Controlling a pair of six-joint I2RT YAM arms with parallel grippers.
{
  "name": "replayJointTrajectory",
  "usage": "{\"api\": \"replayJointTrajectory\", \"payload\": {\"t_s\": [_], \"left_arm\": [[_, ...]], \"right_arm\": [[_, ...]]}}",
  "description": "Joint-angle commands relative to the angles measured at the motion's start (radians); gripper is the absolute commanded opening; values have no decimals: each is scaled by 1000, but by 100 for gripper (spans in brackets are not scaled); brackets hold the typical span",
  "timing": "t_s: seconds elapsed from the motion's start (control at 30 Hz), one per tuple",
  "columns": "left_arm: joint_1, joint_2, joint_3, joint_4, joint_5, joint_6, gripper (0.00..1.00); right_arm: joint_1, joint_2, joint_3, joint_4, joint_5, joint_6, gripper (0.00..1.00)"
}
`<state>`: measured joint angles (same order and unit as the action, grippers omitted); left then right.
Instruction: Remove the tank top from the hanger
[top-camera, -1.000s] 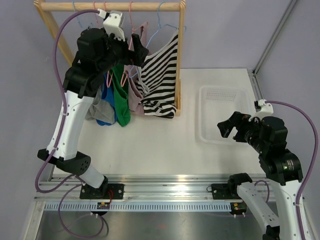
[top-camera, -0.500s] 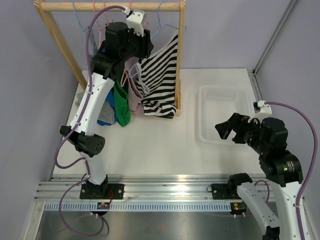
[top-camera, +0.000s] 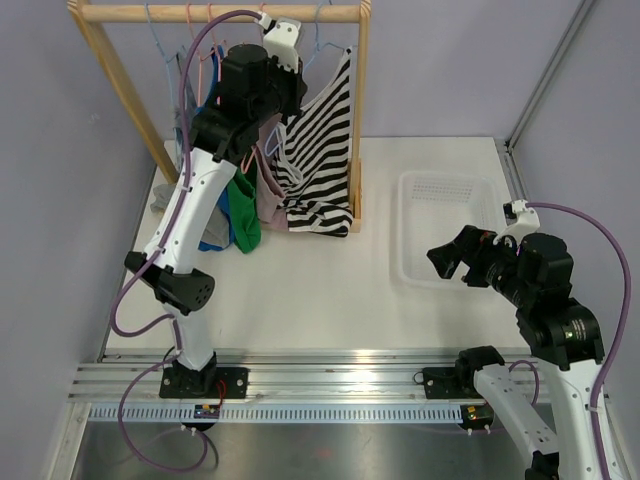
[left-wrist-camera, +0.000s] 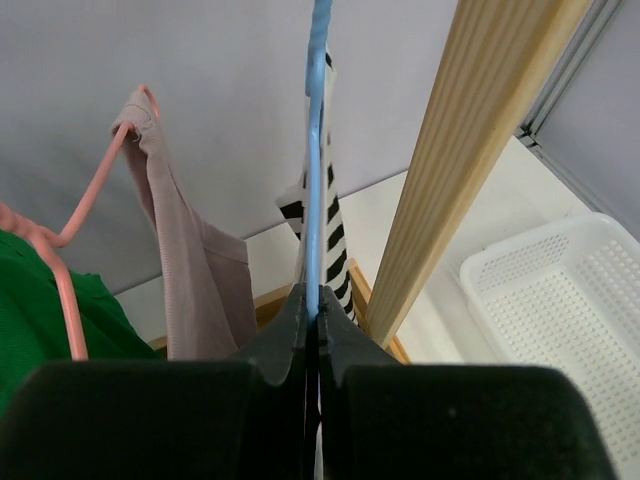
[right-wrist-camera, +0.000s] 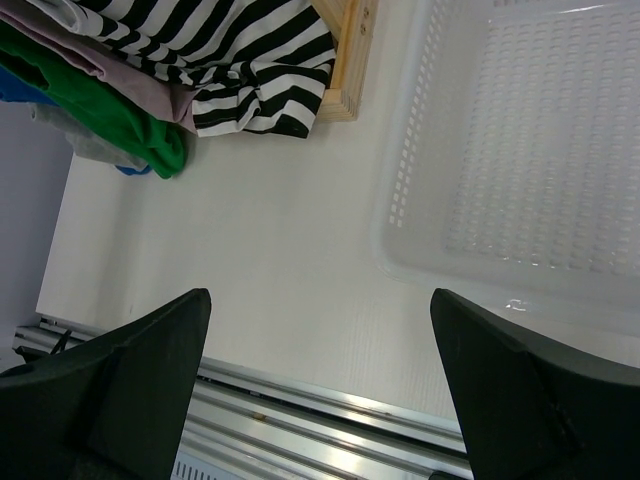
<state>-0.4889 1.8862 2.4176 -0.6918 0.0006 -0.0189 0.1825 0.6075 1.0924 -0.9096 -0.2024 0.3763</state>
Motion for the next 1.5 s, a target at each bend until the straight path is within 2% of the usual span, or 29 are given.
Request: {"api": "replayJointTrajectory", "payload": {"t_s": [0.0,0.1,0.23,0.37,0.47,0.7,0.8,0.97,1.03,1.07,1.13,1.2,1.33,1.47], "left_arm": [[-20,-78,46,78,-85,-7,0],[-25,-123,34,83,-93,-38,0],[-25,-225,-55,109,-85,-107,0],[-25,-338,-210,149,-60,-165,0],[-27,-407,-270,127,-37,-210,0],[-27,-626,-549,129,100,-299,0],[-27,-768,-730,140,157,-360,0],[-33,-984,-1104,199,281,-457,0],[-42,-1062,-1201,210,331,-483,0],[-45,-1090,-1294,219,332,-495,0],[-48,-1174,-1385,239,325,-527,0],[-48,-1216,-1474,238,320,-542,0],[-48,-1289,-1551,220,311,-558,0],[-48,-1345,-1585,190,300,-564,0]], "right_arm": [[6,14,-2,43,-29,15,99],[6,6,-5,44,-29,18,100],[6,6,-9,54,-31,19,100],[5,14,-5,63,-38,21,99],[6,17,-5,75,-46,26,99],[5,46,-5,147,-80,21,100],[5,70,-28,253,-193,47,100],[5,152,-135,613,-451,227,99],[12,224,-178,756,-463,278,99],[21,253,-184,785,-442,297,99],[60,340,-189,840,-396,293,100],[144,421,-184,874,-321,267,99],[329,537,-122,868,-125,202,99],[458,624,-75,865,58,141,93]]}}
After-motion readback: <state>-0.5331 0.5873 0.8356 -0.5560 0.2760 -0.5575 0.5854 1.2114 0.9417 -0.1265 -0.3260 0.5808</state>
